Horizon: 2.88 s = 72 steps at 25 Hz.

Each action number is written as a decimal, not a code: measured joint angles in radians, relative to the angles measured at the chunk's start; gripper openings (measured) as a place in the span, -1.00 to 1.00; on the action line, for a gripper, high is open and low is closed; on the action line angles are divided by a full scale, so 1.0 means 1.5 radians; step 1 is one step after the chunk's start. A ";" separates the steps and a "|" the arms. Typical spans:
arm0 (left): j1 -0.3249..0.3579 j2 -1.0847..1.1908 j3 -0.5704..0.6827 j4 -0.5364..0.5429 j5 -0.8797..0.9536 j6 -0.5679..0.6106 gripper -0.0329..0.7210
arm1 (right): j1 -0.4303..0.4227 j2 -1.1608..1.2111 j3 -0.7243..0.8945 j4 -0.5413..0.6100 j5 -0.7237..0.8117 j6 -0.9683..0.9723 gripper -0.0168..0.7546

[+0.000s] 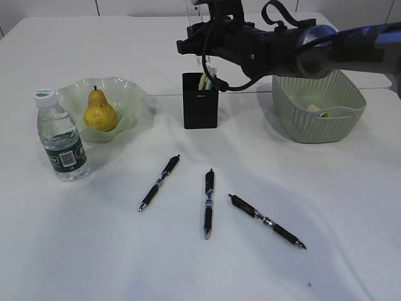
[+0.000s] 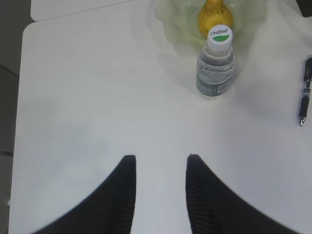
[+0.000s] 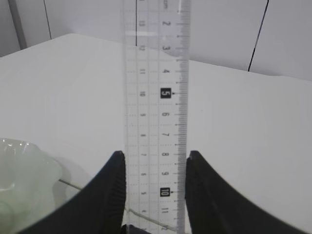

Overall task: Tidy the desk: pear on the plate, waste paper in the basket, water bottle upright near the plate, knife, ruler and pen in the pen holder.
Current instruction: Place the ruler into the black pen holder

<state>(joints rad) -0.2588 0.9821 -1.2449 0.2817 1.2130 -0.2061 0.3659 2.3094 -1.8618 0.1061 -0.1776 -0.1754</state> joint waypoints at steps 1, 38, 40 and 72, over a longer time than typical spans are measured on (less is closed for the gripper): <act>0.000 0.000 0.000 0.000 0.000 0.000 -0.28 | 0.000 0.003 0.000 0.000 -0.008 0.001 -0.17; 0.000 0.000 0.000 0.000 -0.001 0.000 -0.28 | 0.006 0.092 0.001 -0.001 -0.068 0.033 -0.17; 0.000 0.000 0.000 0.000 -0.001 0.000 -0.28 | 0.006 0.095 0.001 -0.001 -0.077 0.033 -0.17; 0.000 0.000 0.000 0.000 -0.001 0.000 -0.28 | 0.006 0.096 0.001 -0.002 -0.058 0.033 0.04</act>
<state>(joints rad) -0.2588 0.9821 -1.2449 0.2817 1.2117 -0.2061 0.3756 2.4538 -1.8602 0.1026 -0.2653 -0.1255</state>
